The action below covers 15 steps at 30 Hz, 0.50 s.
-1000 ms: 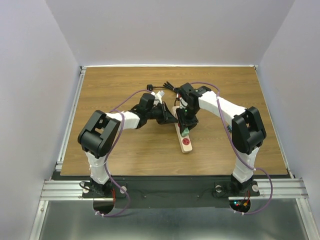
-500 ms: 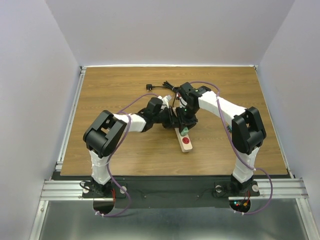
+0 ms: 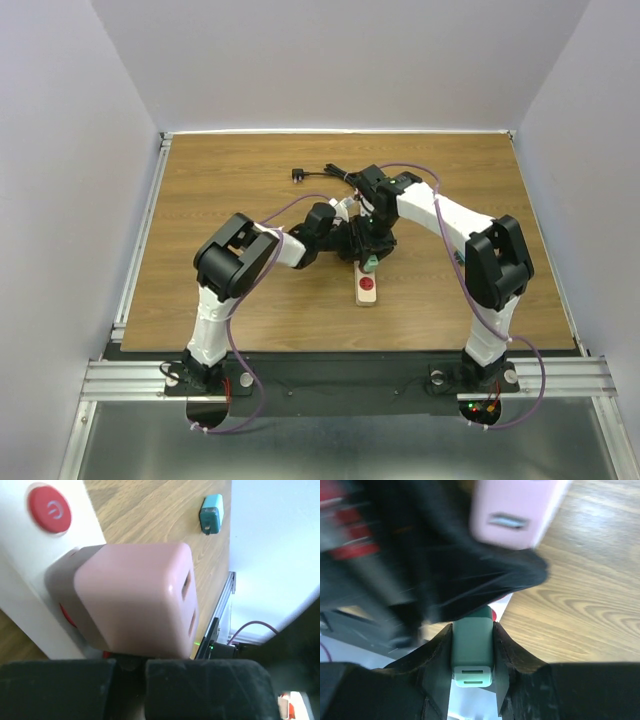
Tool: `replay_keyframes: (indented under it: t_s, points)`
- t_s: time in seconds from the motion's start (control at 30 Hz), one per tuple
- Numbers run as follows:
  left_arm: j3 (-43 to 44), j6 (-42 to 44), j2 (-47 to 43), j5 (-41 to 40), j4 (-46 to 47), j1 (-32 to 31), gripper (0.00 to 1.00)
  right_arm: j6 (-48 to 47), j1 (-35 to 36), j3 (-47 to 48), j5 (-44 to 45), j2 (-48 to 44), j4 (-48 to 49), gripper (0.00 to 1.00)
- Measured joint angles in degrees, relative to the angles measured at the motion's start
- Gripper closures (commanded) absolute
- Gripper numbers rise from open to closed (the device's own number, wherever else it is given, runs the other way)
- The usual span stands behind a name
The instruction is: Pull the plug off the socket
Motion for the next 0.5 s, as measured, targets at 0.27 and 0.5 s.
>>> replay_keyframes:
  t_s: [0.27, 0.5]
  points:
    - [0.4, -0.3, 2.1, 2.3, 3.4, 0.3, 1.00, 1.7, 0.6, 2.1, 4.7, -3.0, 0.1, 1.00]
    - [-2.7, 0.6, -1.4, 2.3, 1.4, 0.6, 1.00, 4.4, 0.0, -0.2, 13.9, -7.4, 2.5, 0.99]
